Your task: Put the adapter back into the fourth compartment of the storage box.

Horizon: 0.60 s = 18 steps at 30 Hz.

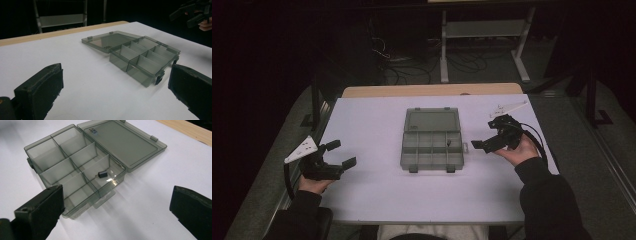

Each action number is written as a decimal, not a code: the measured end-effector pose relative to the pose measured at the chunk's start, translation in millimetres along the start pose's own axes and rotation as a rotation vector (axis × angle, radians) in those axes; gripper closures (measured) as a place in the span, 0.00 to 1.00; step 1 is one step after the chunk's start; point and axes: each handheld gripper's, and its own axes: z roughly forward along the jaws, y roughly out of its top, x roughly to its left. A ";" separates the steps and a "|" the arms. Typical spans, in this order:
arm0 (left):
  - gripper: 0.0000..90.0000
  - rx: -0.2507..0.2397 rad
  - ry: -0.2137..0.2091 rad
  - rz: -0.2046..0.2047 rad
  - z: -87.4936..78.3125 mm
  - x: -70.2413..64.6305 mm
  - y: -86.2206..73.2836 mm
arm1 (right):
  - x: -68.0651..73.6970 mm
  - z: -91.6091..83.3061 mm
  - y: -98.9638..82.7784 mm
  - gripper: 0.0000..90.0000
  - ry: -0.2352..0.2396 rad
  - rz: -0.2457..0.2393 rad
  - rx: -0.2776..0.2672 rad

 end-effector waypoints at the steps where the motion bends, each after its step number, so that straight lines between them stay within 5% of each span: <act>1: 0.00 0.000 0.000 0.000 0.0 0.0 0.0 | 0.2 -0.4 -1.5 0.00 0.001 0.005 -0.004; 10: 0.00 -0.002 0.001 -0.001 -0.1 -0.1 0.1 | 3.2 -7.5 -16.6 0.00 -0.008 0.018 -0.042; 18: 0.00 -0.002 -0.001 0.000 0.0 0.0 0.2 | 5.9 -19.0 -34.1 0.00 0.003 0.062 -0.128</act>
